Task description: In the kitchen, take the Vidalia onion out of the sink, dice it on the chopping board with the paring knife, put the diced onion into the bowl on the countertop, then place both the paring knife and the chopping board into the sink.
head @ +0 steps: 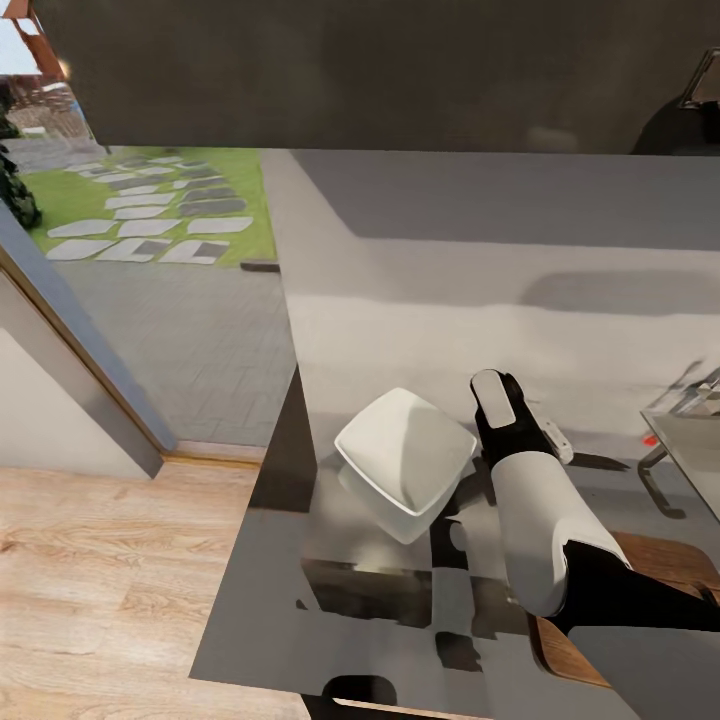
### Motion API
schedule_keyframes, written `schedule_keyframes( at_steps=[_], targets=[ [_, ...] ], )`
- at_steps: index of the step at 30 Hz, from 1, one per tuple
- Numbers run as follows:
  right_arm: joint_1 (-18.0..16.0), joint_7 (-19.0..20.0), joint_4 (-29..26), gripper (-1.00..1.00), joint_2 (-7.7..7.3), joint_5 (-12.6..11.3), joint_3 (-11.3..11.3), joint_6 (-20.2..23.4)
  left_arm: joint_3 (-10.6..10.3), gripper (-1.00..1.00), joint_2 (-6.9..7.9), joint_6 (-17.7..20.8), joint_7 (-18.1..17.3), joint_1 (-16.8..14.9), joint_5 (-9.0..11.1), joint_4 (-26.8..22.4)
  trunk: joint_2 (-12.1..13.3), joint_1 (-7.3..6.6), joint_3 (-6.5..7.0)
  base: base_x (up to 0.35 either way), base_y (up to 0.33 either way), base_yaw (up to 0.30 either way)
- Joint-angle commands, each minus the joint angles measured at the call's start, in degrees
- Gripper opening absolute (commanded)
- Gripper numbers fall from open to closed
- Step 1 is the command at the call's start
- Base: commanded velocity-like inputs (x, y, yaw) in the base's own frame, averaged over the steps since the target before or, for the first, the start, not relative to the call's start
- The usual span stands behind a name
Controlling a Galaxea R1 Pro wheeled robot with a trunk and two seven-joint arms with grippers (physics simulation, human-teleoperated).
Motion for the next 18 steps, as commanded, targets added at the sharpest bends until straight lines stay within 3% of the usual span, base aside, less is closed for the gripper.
schedule_keyframes(
  at_steps=[1,18],
  targets=[
    [0.00,-0.31,1.08,-1.00,0.05,-0.03,-0.30,0.99,-0.11,1.00,0.05,0.13,-0.04,0.02,0.60,-0.11,-0.05,0.03,-0.04,0.000,0.000,-0.004],
    [0.01,-0.44,0.36,-1.00,0.05,-0.12,-0.13,1.00,-0.11,1.00,0.05,0.13,-0.06,0.02,0.60,-0.11,-0.05,0.03,1.41,0.000,0.000,-0.063]
  ],
)
